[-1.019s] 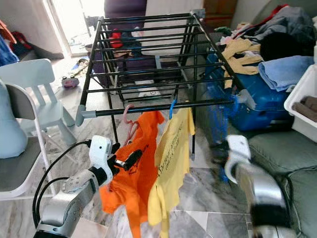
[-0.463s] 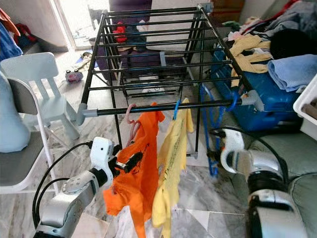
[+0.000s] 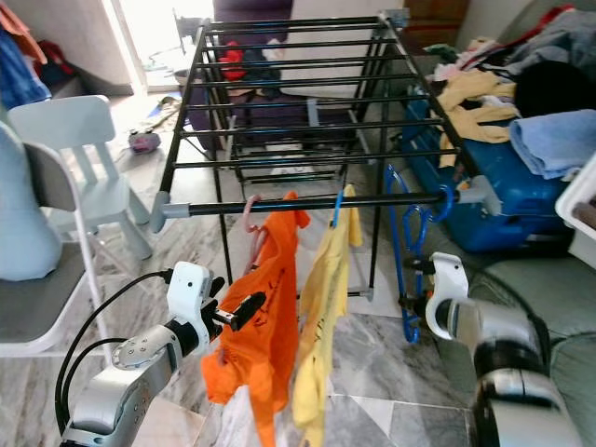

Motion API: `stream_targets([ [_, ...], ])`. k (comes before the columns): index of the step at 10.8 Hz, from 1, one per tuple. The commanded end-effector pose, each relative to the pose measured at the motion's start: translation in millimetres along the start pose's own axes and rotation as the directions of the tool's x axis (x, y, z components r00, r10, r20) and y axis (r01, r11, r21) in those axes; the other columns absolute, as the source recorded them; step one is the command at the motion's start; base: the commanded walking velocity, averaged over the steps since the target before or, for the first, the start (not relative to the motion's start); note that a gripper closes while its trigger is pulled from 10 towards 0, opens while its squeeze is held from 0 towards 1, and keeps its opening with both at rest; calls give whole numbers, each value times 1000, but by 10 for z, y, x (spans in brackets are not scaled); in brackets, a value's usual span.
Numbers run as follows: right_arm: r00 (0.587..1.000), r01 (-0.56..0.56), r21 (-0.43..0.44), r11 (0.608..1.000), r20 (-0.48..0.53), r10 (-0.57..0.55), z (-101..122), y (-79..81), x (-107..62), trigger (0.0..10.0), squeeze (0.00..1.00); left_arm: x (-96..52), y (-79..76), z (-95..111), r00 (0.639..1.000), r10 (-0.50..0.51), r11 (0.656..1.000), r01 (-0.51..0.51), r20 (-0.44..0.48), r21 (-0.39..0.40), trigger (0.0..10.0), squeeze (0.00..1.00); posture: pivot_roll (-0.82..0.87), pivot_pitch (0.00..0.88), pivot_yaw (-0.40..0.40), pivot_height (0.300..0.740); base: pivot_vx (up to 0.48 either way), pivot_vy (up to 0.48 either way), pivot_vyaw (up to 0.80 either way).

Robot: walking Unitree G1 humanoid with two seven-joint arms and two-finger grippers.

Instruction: Hang hanger

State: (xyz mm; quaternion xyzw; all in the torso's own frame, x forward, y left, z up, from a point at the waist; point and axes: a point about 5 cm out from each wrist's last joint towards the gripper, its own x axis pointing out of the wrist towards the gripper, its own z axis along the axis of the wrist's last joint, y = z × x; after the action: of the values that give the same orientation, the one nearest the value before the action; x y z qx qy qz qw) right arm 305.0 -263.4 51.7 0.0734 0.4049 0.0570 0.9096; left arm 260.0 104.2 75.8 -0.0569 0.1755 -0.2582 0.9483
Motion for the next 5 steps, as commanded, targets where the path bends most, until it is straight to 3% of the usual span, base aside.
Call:
stream_targets([
  [1,999,29,-82,996,-30,-32,-166,-20,19,10000,1000,20,12,54,1000,25,999,-25,8,25,10000,0,-147,0,27,740,0,0,0],
  [2,998,61,-149,987,-3,-62,-143,-21,2,10000,1000,18,40,65,998,51,999,-51,21,10,10000,0,-151,0,28,740,0,0,0],
  [3,989,117,-196,974,110,-97,-79,25,-61,10000,1000,-1,70,59,997,72,997,-72,29,6,10000,0,-159,0,31,740,0,0,0],
  [5,974,155,-218,964,196,-112,-118,118,-148,10000,1000,-12,81,38,996,80,997,-80,27,4,10000,0,-170,0,34,740,0,0,0],
])
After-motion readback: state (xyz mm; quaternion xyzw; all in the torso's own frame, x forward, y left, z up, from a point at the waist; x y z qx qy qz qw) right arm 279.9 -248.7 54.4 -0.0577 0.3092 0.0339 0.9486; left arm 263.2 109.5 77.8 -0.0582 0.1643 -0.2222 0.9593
